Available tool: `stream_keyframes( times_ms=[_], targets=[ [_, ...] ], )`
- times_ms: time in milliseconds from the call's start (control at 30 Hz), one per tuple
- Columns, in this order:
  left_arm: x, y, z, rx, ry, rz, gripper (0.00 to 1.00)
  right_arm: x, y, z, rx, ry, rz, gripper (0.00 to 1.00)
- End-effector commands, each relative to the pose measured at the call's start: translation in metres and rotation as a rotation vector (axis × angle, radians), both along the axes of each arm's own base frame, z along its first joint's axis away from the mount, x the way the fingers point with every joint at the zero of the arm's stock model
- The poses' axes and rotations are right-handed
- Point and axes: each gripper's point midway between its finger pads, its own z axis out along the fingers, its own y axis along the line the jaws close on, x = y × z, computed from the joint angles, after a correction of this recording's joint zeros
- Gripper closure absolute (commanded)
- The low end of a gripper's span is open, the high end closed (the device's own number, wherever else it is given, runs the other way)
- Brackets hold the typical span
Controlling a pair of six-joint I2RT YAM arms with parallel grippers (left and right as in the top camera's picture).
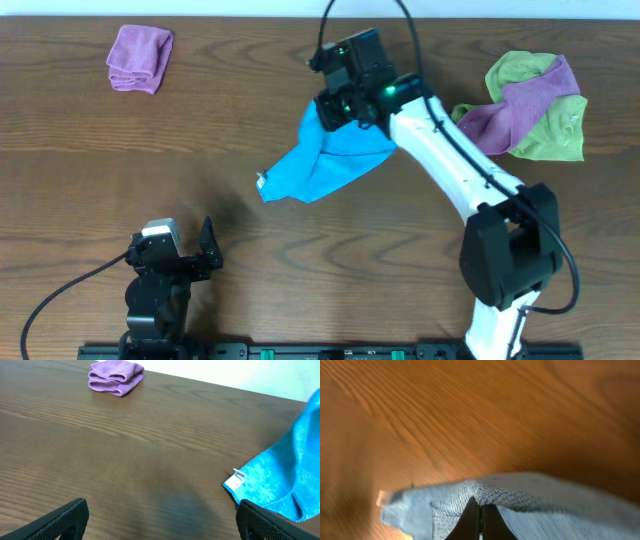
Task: Fold the cloth
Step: 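Grasp the far edge of the blue cloth with the right gripper, then pull the blue cloth flat and release, withdrawing the right gripper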
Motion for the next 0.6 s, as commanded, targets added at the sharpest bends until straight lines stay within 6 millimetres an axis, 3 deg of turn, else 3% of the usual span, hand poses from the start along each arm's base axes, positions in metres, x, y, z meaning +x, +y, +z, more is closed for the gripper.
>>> stream_keyframes(
  times_ms=[0, 233, 300, 333, 367, 400, 567],
  targets=[
    [-0.001, 0.004, -0.009, 0.007, 0.020, 0.023, 0.04, 0.007, 0.004, -0.003, 0.004, -0.019, -0.008, 0.99],
    [-0.001, 0.004, -0.009, 0.007, 0.020, 0.023, 0.05, 0.024, 0.010, 0.006, 0.041, -0.092, -0.013, 0.99],
    [-0.001, 0.004, -0.009, 0.007, 0.019, 0.023, 0.05, 0.045, 0.010, 0.012, 0.044, -0.182, -0.048, 0.96],
    [-0.001, 0.004, -0.009, 0.007, 0.019, 0.023, 0.05, 0.061, 0.011, 0.016, 0.049, -0.249, -0.080, 0.70],
    [-0.001, 0.004, -0.009, 0.007, 0.020, 0.023, 0.05, 0.073, 0.012, 0.020, 0.061, -0.305, -0.102, 0.24],
    [-0.001, 0.004, -0.009, 0.007, 0.020, 0.023, 0.05, 0.083, 0.014, 0.022, 0.076, -0.344, -0.112, 0.01],
    [-0.001, 0.004, -0.009, 0.007, 0.020, 0.023, 0.05, 0.090, 0.001, 0.008, 0.063, -0.317, -0.141, 0.01]
  ],
)
